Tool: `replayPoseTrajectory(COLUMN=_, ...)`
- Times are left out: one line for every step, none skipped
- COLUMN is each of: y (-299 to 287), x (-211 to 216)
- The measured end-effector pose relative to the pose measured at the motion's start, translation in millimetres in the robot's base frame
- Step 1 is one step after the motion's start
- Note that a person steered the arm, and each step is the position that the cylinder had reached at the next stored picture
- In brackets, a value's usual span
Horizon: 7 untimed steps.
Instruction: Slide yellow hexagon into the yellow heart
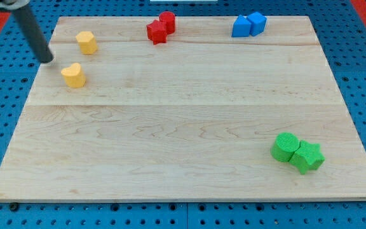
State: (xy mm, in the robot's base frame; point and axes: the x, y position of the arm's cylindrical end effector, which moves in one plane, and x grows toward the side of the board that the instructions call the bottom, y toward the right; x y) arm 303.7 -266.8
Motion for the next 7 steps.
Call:
replayPoseTrajectory(y=10, x=-34)
replayPoseTrajectory(y=50, x=-50)
replayPoseTrajectory(y=62, x=-62)
replayPoseTrajectory(y=80, x=-60)
replayPoseTrajectory(y=47, x=-36)
replayPoseTrajectory(y=30, x=-16)
replayPoseTrajectory(y=32, x=-50)
